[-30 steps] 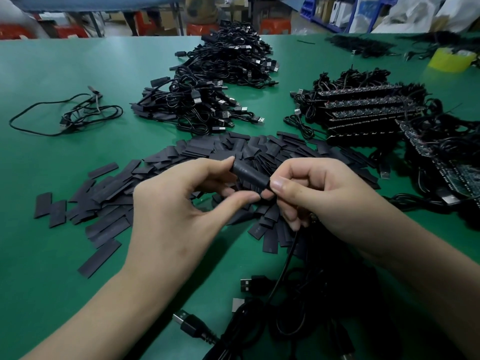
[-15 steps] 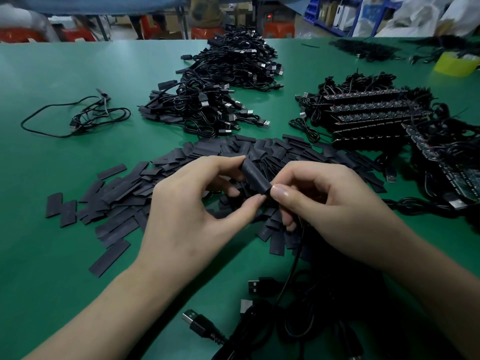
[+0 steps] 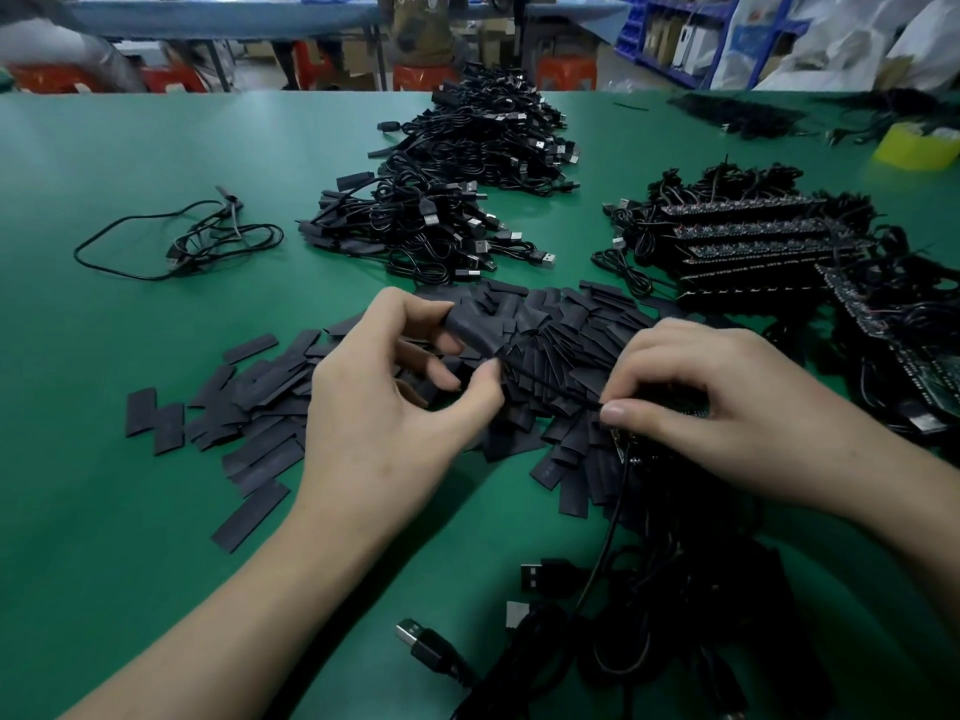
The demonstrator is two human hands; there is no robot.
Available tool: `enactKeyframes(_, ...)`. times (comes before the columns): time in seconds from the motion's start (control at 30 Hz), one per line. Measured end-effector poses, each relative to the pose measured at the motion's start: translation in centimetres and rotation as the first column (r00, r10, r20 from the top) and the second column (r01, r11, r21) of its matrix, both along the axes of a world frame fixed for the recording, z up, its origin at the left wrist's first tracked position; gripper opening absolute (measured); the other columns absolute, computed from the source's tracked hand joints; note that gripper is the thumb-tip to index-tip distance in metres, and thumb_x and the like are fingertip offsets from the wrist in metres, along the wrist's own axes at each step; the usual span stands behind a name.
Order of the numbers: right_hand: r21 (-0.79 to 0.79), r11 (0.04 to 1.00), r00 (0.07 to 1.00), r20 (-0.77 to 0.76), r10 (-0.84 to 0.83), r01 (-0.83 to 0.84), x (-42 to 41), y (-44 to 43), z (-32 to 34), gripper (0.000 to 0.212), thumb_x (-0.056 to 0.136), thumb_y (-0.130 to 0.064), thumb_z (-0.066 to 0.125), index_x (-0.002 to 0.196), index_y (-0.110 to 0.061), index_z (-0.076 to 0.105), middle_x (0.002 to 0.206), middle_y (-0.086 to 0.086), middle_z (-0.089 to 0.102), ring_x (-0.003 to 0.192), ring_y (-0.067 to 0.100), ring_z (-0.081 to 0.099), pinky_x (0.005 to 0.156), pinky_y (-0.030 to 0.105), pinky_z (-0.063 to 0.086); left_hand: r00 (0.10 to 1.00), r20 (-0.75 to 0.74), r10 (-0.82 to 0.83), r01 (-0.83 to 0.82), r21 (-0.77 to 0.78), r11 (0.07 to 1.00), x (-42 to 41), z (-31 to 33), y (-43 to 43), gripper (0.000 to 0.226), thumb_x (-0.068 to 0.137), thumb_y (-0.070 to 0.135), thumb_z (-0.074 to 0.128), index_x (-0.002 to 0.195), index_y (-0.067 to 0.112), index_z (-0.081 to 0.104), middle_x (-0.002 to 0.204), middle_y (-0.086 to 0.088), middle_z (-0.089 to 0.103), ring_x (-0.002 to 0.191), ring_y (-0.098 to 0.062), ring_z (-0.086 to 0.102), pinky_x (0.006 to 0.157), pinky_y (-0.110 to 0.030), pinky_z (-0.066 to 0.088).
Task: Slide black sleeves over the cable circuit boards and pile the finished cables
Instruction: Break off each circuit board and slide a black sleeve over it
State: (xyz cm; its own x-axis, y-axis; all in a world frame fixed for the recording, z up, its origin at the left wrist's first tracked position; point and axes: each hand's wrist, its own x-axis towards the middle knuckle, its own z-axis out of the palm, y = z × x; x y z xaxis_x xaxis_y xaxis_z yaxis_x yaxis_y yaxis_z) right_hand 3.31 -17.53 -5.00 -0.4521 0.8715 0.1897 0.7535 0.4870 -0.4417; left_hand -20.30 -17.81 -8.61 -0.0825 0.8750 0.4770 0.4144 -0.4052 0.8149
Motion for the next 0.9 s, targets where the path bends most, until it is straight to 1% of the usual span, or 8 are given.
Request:
enactKeyframes(0.23, 0.099, 0.966, 0.955, -0.201, -0.217, 0.24, -0.1, 2.7, 2.9, 0.012, 0.098, -0.035, 0.06, 0.088, -0.03, 0.065, 0.076, -0.01, 0.07, 0.059, 0.004, 0.07, 0.06, 0.024, 0.058, 0.998, -0.066, 0.009, -0.014, -0.077, 0.997, -0.3, -0.5, 0.7, 0.06, 0.082, 0.04, 0.076, 0.138, 0.027, 0.06, 0.103, 0.016, 0.069, 0.079, -0.009, 0.063, 0.069, -0.012, 0.047)
enactKeyframes(0.3, 0.175, 0.943, 0.952, -0.176, -0.251, 0.281, -1.1, 5.2, 4.0, 0.012, 0.1, -0.035, 0.06, 0.091, -0.029, 0.066, 0.079, -0.009, 0.068, 0.065, 0.005, 0.067, 0.062, 0.019, 0.052, 0.993, -0.12, 0.003, -0.011, -0.071, 0.997, -0.2, -0.7, 0.7, 0.058, 0.083, 0.039, 0.076, 0.138, 0.028, 0.06, 0.102, 0.017, 0.069, 0.079, -0.009, 0.063, 0.074, -0.016, 0.05)
enactKeyframes(0.4, 0.237, 0.927, 0.953, -0.156, -0.259, 0.29, -3.9, 10.1, 5.4, 0.012, 0.102, -0.034, 0.06, 0.098, -0.025, 0.068, 0.087, -0.013, 0.065, 0.069, 0.004, 0.063, 0.053, 0.007, 0.043, 0.979, -0.203, -0.009, -0.003, -0.059, 0.998, -0.1, -1.0, 0.6, 0.047, 0.086, 0.039, 0.075, 0.132, 0.032, 0.063, 0.101, 0.019, 0.068, 0.084, -0.007, 0.063, 0.082, -0.034, 0.055)
enactKeyframes(0.5, 0.338, 0.905, 0.966, -0.067, -0.252, 0.259, -7.5, 15.9, 6.5, 0.02, 0.103, -0.036, 0.057, 0.109, -0.022, 0.07, 0.103, -0.009, 0.066, 0.076, 0.009, 0.062, 0.081, 0.031, 0.055, 0.952, -0.307, -0.017, 0.008, -0.033, 0.999, 0.0, -1.0, 0.5, 0.042, 0.086, 0.043, 0.07, 0.126, 0.033, 0.065, 0.1, 0.019, 0.065, 0.088, -0.005, 0.061, 0.083, -0.037, 0.055)
enactKeyframes(0.57, 0.387, 0.896, 0.971, 0.015, -0.241, 0.216, -10.0, 19.1, 7.1, 0.024, 0.103, -0.037, 0.056, 0.114, -0.021, 0.07, 0.116, -0.001, 0.069, 0.097, 0.018, 0.065, 0.093, 0.04, 0.052, 0.934, -0.357, -0.027, 0.02, -0.024, 1.0, 0.0, -1.1, 0.6, 0.039, 0.087, 0.04, 0.072, 0.125, 0.032, 0.067, 0.1, 0.019, 0.064, 0.092, -0.007, 0.059, 0.086, -0.037, 0.054)
enactKeyframes(0.7, 0.334, 0.932, 0.971, 0.137, -0.198, 0.143, -13.2, 21.4, 7.6, 0.031, 0.104, -0.035, 0.053, 0.129, -0.02, 0.065, 0.135, 0.007, 0.062, 0.121, 0.027, 0.058, 0.101, 0.04, 0.047, 0.915, -0.402, -0.03, 0.028, -0.011, 1.0, -0.1, -1.0, 0.6, 0.034, 0.089, 0.038, 0.072, 0.122, 0.031, 0.069, 0.1, 0.021, 0.061, 0.098, -0.006, 0.057, 0.091, -0.032, 0.05)
enactKeyframes(0.83, 0.297, 0.946, 0.989, 0.039, -0.146, 0.128, -11.9, 18.0, 6.5, 0.023, 0.103, -0.03, 0.056, 0.12, -0.02, 0.068, 0.114, 0.001, 0.064, 0.105, 0.019, 0.061, 0.095, 0.037, 0.051, 0.92, -0.391, -0.03, 0.025, -0.019, 1.0, -0.2, -1.0, 0.6, 0.025, 0.091, 0.037, 0.07, 0.116, 0.032, 0.071, 0.102, 0.021, 0.063, 0.101, -0.006, 0.057, 0.091, -0.035, 0.051)
enactKeyframes(0.9, 0.253, 0.963, 0.994, 0.03, -0.106, 0.095, -9.8, 14.6, 5.4, 0.016, 0.101, -0.029, 0.059, 0.111, -0.023, 0.07, 0.104, -0.007, 0.065, 0.096, 0.012, 0.062, 0.088, 0.028, 0.051, 0.922, -0.385, -0.035, 0.027, -0.026, 0.999, -0.1, -1.1, 0.7, 0.021, 0.092, 0.034, 0.068, 0.113, 0.032, 0.072, 0.101, 0.02, 0.064, 0.1, -0.006, 0.059, 0.09, -0.036, 0.051)
